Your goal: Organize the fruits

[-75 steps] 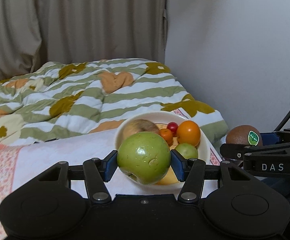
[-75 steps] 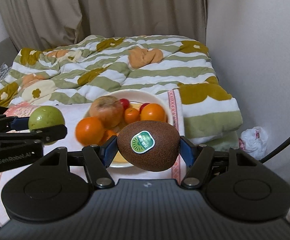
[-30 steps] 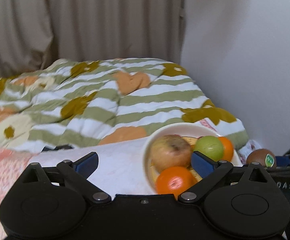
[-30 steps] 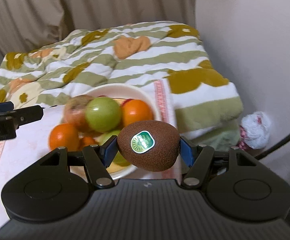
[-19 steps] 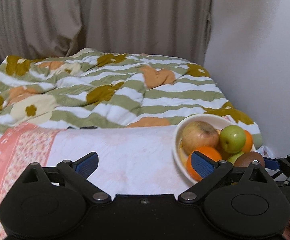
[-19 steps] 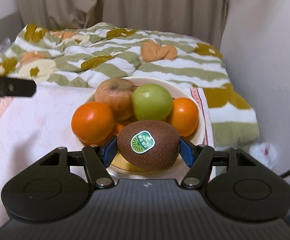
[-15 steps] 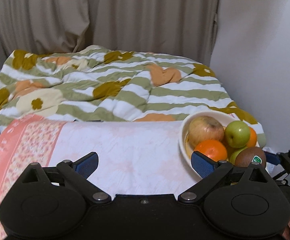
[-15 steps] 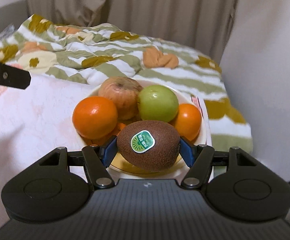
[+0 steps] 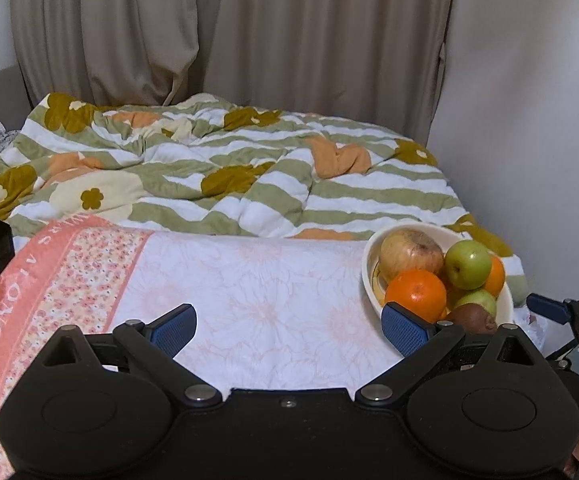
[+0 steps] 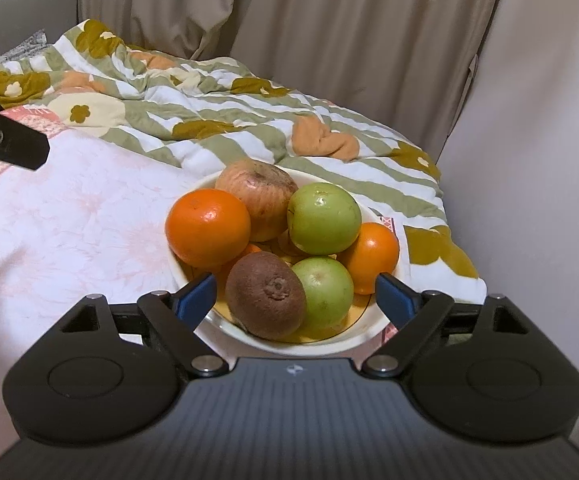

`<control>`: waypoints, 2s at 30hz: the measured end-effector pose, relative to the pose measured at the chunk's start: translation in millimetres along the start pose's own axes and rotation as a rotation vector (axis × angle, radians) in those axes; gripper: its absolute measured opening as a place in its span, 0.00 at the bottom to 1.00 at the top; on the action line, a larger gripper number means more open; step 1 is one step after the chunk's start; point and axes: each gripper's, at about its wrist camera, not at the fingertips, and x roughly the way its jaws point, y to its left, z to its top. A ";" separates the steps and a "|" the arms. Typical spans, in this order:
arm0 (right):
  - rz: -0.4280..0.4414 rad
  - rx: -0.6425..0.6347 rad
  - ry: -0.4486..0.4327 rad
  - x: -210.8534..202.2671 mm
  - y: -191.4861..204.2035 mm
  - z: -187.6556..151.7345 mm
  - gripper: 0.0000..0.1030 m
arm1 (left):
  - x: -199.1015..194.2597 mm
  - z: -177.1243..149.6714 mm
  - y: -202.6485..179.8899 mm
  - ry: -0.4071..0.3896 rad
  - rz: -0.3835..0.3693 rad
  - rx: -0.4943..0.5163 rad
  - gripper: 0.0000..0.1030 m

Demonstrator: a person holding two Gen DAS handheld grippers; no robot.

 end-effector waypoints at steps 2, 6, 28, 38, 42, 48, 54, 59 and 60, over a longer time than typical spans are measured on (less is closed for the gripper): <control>-0.005 0.010 -0.006 -9.7 -0.1 2.0 0.99 | -9.1 2.3 2.9 -0.012 -0.004 0.002 0.98; -0.015 0.059 -0.017 -34.3 -1.3 10.0 0.99 | -32.7 5.5 10.5 -0.042 -0.019 0.012 0.98; 0.035 0.349 0.032 -194.9 26.3 56.7 1.00 | -147.9 -8.3 79.7 -0.135 -0.009 0.067 1.00; 0.033 0.356 0.049 -207.2 49.6 47.9 1.00 | -158.7 -21.0 93.7 -0.122 -0.013 0.066 1.00; 0.037 0.367 0.049 -208.3 51.2 46.7 1.00 | -161.4 -22.4 97.3 -0.126 -0.009 0.069 1.00; 0.038 0.367 0.057 -209.3 55.1 46.3 1.00 | -162.4 -24.0 100.5 -0.129 0.001 0.078 1.00; 0.032 0.365 0.057 -209.2 56.1 46.4 1.00 | -163.6 -24.4 103.0 -0.133 0.005 0.079 1.00; 0.032 0.366 0.058 -209.3 57.0 46.4 1.00 | -163.7 -24.3 103.9 -0.134 0.005 0.080 1.00; 0.031 0.365 0.060 -209.2 57.7 46.5 1.00 | -163.7 -24.3 103.9 -0.134 0.006 0.080 1.00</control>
